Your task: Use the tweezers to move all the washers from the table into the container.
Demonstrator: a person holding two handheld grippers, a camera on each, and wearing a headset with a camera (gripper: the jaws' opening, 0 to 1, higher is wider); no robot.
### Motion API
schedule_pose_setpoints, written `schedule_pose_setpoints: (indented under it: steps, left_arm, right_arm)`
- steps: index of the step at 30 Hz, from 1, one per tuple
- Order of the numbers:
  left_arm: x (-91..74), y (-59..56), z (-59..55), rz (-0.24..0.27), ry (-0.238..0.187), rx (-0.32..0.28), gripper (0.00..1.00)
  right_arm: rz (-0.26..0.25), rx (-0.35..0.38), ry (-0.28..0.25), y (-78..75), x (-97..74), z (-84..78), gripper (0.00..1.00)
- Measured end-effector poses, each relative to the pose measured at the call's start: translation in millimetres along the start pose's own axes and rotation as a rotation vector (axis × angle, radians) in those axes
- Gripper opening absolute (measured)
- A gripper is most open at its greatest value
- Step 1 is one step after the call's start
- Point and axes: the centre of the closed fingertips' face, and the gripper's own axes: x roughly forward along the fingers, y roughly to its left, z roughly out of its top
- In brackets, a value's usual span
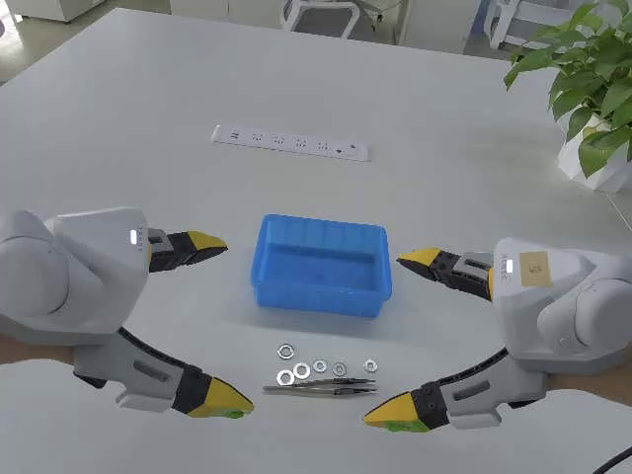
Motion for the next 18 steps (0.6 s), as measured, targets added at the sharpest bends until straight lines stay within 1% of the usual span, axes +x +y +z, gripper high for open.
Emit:
schedule_pose_setpoints:
  steps: [3,4,5,7,8,9,10,13,15,18]
  left_arm:
    - [-1.7,0.5,1.9,0.009,-0.005,0.001,1.00]
    - [-2.6,0.5,3.3,0.014,-0.011,-0.007,1.00]
    - [-3.6,-0.6,6.7,0.016,-0.026,-0.027,1.00]
    - [-5.5,-5.7,10.2,0.000,-0.040,-0.019,1.00]
    - [-5.8,-7.6,10.1,-0.004,-0.037,-0.007,1.00]
    - [-6.1,-8.3,7.3,0.000,-0.019,0.023,1.00]
    - [-6.1,-8.7,5.6,0.002,-0.011,0.032,1.00]
    - [-5.7,-8.5,1.5,0.008,-0.002,0.019,1.00]
    - [-5.5,-8.0,1.5,0.017,-0.009,0.005,1.00]
    - [-4.3,-8.1,1.6,0.018,-0.008,0.003,1.00]
  right_arm:
    - [-0.002,0.009,0.001,0.4,-0.1,-0.5,1.00]
    - [0.002,0.014,-0.001,2.1,-0.2,0.5,1.00]
    - [0.013,0.022,-0.006,5.0,-0.7,2.9,1.00]
    - [0.027,0.004,-0.005,8.8,-1.5,4.6,1.00]
    - [0.033,-0.008,0.001,10.1,-1.6,4.2,1.00]
    - [0.043,-0.018,0.004,11.8,-1.4,3.3,1.00]
    - [0.046,-0.020,0.004,12.6,-1.0,3.3,1.00]
    - [0.048,-0.015,0.009,13.1,1.4,1.7,1.00]
    - [0.043,-0.011,0.002,13.5,2.0,4.2,1.00]
    - [0.041,-0.009,-0.008,13.4,1.5,7.6,1.00]
